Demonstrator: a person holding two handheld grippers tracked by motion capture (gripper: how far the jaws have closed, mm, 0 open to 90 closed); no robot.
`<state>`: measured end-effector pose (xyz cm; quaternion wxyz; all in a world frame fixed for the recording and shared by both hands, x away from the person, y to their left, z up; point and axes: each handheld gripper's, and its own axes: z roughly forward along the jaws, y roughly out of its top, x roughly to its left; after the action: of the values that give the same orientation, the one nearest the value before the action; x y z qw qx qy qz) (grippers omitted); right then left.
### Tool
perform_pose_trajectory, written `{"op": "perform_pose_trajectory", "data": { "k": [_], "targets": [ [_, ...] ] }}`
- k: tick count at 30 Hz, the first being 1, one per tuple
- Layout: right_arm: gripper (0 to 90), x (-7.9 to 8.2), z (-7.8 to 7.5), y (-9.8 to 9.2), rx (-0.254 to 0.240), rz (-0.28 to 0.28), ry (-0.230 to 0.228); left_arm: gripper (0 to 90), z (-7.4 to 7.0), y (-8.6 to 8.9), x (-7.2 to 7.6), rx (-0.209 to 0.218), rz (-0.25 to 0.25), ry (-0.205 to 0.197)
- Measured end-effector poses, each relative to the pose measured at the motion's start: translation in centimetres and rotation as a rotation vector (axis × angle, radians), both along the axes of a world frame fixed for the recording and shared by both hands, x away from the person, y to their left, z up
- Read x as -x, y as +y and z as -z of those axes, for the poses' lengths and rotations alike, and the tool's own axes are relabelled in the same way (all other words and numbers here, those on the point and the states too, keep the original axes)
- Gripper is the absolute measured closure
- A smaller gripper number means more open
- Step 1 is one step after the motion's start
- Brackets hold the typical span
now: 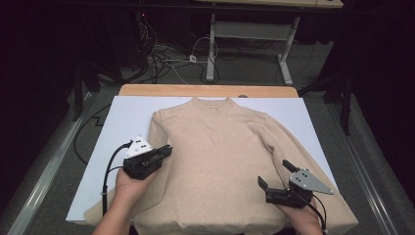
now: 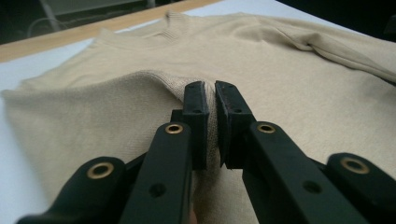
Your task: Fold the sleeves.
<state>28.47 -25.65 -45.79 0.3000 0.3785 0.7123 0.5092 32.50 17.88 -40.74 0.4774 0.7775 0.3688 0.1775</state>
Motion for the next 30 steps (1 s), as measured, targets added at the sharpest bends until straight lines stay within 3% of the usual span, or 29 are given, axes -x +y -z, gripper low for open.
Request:
{"op": "perform_pose_trajectory", "data": {
  "k": [2, 8, 11, 16, 21, 22, 23, 24, 25, 26, 28, 29, 30],
  "targets": [
    [0.2, 0.0, 0.0, 0.0, -0.001, 0.0, 0.0, 81.3, 0.6, -1.6, -0.6, -0.012, 0.032, 0.017],
    [0.3, 0.1, 0.0, -0.1, 0.002, -0.001, -0.005, 81.4, 2.2, -3.8, -0.7, -0.012, 0.087, 0.046],
    [0.6, 0.0, 0.0, -0.1, -0.001, -0.003, 0.0, 81.3, 2.8, -4.4, -0.7, -0.021, 0.103, 0.057],
    [0.6, -0.1, 0.2, -0.1, -0.002, -0.004, 0.009, 81.3, 4.8, -5.9, -0.7, -0.057, 0.155, 0.113],
    [0.6, 0.1, -0.1, 0.0, -0.009, -0.006, -0.003, 81.3, 5.1, -6.5, -0.4, -0.076, 0.174, 0.126],
    [0.6, 0.1, 0.0, 0.0, -0.008, -0.007, -0.002, 81.3, 4.4, -6.2, -0.5, -0.082, 0.167, 0.1],
    [0.6, 0.1, 0.0, 0.0, -0.005, -0.008, 0.0, 81.4, 4.4, -6.2, -0.5, -0.082, 0.167, 0.1],
    [0.6, 0.1, 0.0, 0.1, -0.003, -0.009, 0.001, 81.3, 3.1, -5.4, -0.9, -0.072, 0.139, 0.075],
    [0.6, 0.1, 0.0, 0.1, -0.004, -0.01, 0.001, 81.4, 3.1, -5.4, -0.9, -0.072, 0.139, 0.075],
    [0.6, 0.1, -0.1, 0.1, -0.007, -0.009, 0.001, 81.4, 1.3, -4.5, -1.6, -0.056, 0.103, 0.047],
    [0.6, 0.2, -0.2, 0.1, -0.017, -0.008, -0.003, 81.4, -0.8, -3.8, -2.2, -0.031, 0.085, 0.008],
    [0.6, 0.2, -0.2, 0.1, -0.019, -0.007, -0.003, 81.4, -1.7, -3.8, -2.4, -0.01, 0.079, -0.004],
    [0.6, 0.1, -0.2, 0.1, -0.017, -0.008, -0.004, 81.4, -1.7, -3.8, -2.4, -0.01, 0.079, -0.004]
  ]
}}
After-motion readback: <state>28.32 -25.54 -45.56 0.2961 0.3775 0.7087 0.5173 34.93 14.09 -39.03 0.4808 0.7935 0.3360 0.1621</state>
